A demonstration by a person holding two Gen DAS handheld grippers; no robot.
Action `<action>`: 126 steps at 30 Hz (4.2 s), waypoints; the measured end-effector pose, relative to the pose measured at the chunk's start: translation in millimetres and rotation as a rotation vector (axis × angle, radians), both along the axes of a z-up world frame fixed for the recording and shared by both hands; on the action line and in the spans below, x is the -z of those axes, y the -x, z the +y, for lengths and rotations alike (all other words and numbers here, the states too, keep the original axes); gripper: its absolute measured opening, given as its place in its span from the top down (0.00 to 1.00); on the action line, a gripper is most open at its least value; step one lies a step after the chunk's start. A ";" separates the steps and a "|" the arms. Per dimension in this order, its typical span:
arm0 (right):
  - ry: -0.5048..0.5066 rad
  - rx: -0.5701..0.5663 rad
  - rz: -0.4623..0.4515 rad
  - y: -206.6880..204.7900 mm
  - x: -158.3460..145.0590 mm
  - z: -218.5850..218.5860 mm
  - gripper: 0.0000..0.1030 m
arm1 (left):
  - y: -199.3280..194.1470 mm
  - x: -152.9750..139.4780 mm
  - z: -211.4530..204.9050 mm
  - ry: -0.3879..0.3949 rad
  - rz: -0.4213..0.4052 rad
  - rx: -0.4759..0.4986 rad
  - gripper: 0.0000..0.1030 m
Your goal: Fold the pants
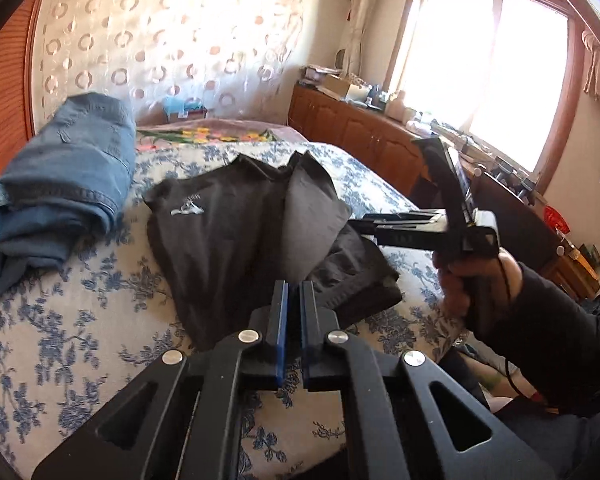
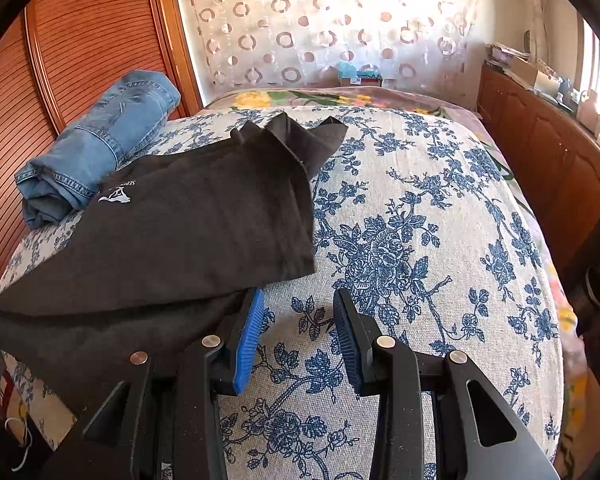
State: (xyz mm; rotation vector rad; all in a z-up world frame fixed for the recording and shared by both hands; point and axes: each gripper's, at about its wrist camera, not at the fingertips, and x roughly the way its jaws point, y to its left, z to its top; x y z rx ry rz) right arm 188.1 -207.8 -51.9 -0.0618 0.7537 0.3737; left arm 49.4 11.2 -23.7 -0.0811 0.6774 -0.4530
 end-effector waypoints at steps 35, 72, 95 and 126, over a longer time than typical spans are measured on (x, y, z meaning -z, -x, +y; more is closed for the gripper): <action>0.049 -0.200 -0.041 106.1 -15.0 20.4 0.64 | -17.2 62.0 21.8 -0.050 0.157 -0.088 0.94; -0.037 -0.234 0.025 131.4 -18.5 -3.1 0.99 | -11.5 62.5 23.4 -0.038 0.142 -0.103 0.94; -0.037 -0.284 -0.129 75.6 -79.5 26.3 0.85 | -1.9 42.3 27.8 -0.045 0.105 -0.124 0.94; 0.223 -0.608 0.018 -97.7 -28.7 217.5 0.68 | -19.6 60.3 42.1 -0.038 0.145 -0.162 0.94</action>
